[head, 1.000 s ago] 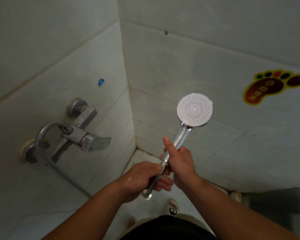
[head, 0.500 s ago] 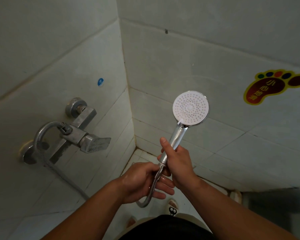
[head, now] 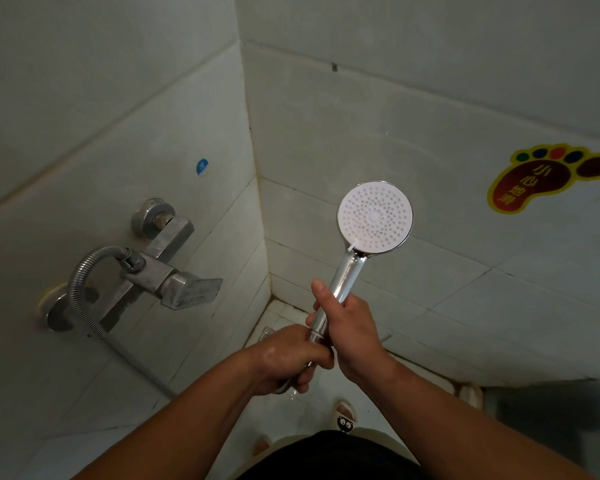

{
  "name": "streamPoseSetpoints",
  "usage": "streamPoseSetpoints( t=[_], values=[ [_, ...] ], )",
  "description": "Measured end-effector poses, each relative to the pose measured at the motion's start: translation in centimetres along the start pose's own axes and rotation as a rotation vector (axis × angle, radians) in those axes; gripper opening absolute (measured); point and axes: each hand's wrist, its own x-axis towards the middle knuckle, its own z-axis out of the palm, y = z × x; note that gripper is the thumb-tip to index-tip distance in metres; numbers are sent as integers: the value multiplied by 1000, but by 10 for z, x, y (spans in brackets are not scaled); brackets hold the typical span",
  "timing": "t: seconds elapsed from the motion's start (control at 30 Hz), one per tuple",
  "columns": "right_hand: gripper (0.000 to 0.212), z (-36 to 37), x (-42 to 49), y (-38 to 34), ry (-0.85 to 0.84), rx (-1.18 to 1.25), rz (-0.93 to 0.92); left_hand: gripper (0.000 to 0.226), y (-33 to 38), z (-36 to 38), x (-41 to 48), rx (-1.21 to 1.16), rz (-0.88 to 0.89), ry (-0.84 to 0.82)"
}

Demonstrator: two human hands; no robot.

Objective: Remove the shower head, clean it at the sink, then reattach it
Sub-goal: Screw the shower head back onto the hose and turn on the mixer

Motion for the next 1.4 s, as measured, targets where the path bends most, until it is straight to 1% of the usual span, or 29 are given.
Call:
streamPoseSetpoints(
  t=[0.1,0.17,0.2,0.3,0.33,0.37,0.4,0.43,0.5,0.53,0.57,0.63,0.67,0.73,0.77,0.83,0.9,0.93,1.0,1.07,1.1,1.13,1.17,1.2,1.27,1.3,1.33,1.37,1.4],
  values=[
    [42,-2,-2,2,3,3,11,26,0,4,-2,-116,-74,-118],
    [50,-2,-1,4,23,-46,-4,19,-1,7,-2,-95,-73,-115],
    [52,-1,0,7,43,-79,-20,17,-3,10,-2,-70,-60,-52],
    [49,1,3,12,99,-122,-49,22,-8,23,4,125,52,311],
    [48,2,4,12,105,-120,-47,25,-9,26,5,186,108,390],
    [47,2,4,11,105,-112,-44,27,-10,28,5,224,152,401],
    [45,1,4,10,103,-101,-42,28,-11,28,2,234,174,378],
    [44,-1,3,8,100,-90,-38,27,-11,26,0,153,155,318],
    [45,-4,1,6,80,-63,-21,24,-11,18,-7,-175,79,157],
    [46,-5,-1,5,70,-54,-7,25,-13,12,-8,-288,69,76],
    [48,-6,-2,5,64,-49,5,26,-14,6,-9,-315,71,16],
    [45,-6,-3,6,64,-45,14,23,-16,-3,-11,-237,86,-37],
    [43,-6,-4,7,68,-44,10,18,-15,-5,-12,-155,105,-14],
    [42,-5,-4,9,76,-43,-4,8,-13,-5,-13,10,143,109],
    [42,-5,-5,9,77,-48,-13,10,-12,-3,-13,103,161,192],
    [43,-5,-5,10,61,-50,-18,23,-10,2,-12,247,198,336],
    [42,-4,-5,8,34,-24,2,28,-11,6,-7,236,204,374],
    [40,-3,-5,7,19,-11,8,24,-12,7,-5,195,184,339],
    [37,-3,-8,4,-14,5,8,11,-13,10,-2,80,112,168],
    [39,-5,-10,4,-37,-9,7,8,-12,13,-4,-61,41,-19],
    [41,-6,-11,4,-43,-28,4,6,-11,13,-5,-91,24,-80],
    [42,-6,-11,5,-43,-47,-2,8,-11,13,-5,-83,20,-97],
    [43,-5,-11,6,-30,-64,-9,12,-12,15,-5,-47,24,-65],
    [43,-4,-11,7,-7,-75,-16,15,-13,19,-4,14,40,14],
    [43,-2,-9,9,30,-58,-18,20,-17,28,2,246,107,296],
    [44,-1,-9,9,35,-33,-7,22,-22,32,5,377,175,438],
    [43,-1,-9,9,32,-9,6,23,-26,35,8,473,242,519],
    [43,-1,-9,9,25,8,17,22,-28,38,8,504,275,518],
    [42,-2,-9,8,21,9,26,20,-28,36,7,462,262,456]
  ],
)
